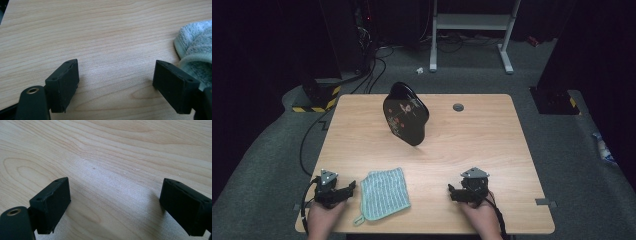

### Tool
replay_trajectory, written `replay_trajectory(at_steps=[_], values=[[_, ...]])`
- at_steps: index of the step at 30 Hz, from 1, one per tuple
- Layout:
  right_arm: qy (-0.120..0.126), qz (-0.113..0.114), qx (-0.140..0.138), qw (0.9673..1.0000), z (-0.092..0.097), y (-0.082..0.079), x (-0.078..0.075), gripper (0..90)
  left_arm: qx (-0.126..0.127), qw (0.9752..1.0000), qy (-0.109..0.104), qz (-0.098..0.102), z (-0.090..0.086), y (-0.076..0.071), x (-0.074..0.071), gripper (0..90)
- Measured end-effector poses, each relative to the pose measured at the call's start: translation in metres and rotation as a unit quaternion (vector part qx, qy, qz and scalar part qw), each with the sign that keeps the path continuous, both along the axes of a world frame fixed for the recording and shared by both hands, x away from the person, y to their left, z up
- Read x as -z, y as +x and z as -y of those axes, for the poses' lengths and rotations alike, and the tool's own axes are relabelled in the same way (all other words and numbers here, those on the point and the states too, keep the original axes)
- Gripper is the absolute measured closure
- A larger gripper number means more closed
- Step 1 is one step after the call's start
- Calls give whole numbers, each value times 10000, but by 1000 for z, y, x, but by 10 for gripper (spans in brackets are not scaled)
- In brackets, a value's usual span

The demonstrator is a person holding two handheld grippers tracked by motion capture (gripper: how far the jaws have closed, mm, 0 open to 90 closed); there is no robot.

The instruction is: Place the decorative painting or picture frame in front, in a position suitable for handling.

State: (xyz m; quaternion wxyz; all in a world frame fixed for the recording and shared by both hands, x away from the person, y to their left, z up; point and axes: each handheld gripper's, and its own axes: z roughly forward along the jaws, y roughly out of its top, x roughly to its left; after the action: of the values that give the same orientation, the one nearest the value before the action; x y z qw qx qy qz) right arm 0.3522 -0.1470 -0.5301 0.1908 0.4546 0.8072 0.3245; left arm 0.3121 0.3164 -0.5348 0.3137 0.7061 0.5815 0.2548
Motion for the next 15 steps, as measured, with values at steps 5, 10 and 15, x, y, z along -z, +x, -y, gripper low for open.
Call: replay_trajectory(at_steps=[5,10,15], values=[[1,4,50,10000,-1,2,0,96,41,10000,-10,-2,1,-1,0,211],[-7,16,76,10000,-1,2,0,101,58,10000,3,3,2,-2,0,215],[-6,13,69,10000,0,1,0,106,90,10000,13,5,2,-3,0,220]])
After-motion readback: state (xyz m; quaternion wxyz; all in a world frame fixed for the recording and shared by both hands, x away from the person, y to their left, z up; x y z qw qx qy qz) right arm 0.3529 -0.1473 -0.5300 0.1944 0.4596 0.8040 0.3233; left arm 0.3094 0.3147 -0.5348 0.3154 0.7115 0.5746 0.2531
